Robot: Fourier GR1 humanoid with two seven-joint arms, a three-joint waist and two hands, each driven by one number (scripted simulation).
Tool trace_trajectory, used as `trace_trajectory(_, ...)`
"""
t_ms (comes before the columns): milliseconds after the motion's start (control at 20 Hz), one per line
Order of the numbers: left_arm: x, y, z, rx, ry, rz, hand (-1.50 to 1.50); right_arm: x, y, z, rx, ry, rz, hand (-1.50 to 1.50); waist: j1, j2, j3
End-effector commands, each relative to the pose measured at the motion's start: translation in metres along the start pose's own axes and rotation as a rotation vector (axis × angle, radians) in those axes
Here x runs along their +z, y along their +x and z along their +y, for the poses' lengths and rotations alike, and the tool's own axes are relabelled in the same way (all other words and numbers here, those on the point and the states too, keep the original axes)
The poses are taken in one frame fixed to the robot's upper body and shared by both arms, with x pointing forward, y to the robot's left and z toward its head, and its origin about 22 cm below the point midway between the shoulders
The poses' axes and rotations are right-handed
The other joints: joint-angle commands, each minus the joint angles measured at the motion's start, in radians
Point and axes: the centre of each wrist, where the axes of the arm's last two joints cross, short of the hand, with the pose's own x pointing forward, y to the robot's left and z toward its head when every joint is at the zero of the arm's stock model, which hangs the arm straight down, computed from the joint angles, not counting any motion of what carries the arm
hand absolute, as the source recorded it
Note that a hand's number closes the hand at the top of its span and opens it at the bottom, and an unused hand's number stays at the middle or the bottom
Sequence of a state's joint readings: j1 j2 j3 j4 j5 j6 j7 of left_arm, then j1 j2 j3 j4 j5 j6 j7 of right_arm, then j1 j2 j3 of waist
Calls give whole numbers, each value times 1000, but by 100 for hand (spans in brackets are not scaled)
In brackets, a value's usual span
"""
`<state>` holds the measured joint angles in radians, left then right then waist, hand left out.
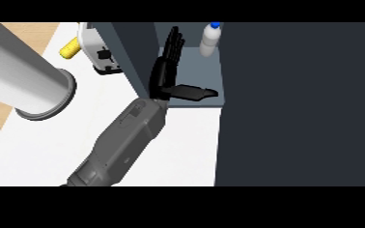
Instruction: Pick up the bottled water, place it into the cabinet and close the cabinet
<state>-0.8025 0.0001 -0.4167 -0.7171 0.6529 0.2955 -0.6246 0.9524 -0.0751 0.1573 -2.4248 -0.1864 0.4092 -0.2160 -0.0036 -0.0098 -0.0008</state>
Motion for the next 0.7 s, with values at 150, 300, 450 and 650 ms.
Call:
trace_trajectory(150,57,4,-5,107,-96,-29,-150,3,25,7,34,-13,-42,-150,13,-2,1)
trace_trajectory(300,64,21,-27,167,-110,-29,-150,4,34,4,73,16,-27,-150,13,-2,1)
trace_trajectory(450,88,31,-13,173,-125,-22,-150,3,25,6,89,87,-18,-150,13,-4,1)
trace_trajectory(650,105,39,13,161,-133,18,150,2,37,4,118,247,7,150,8,-3,0)
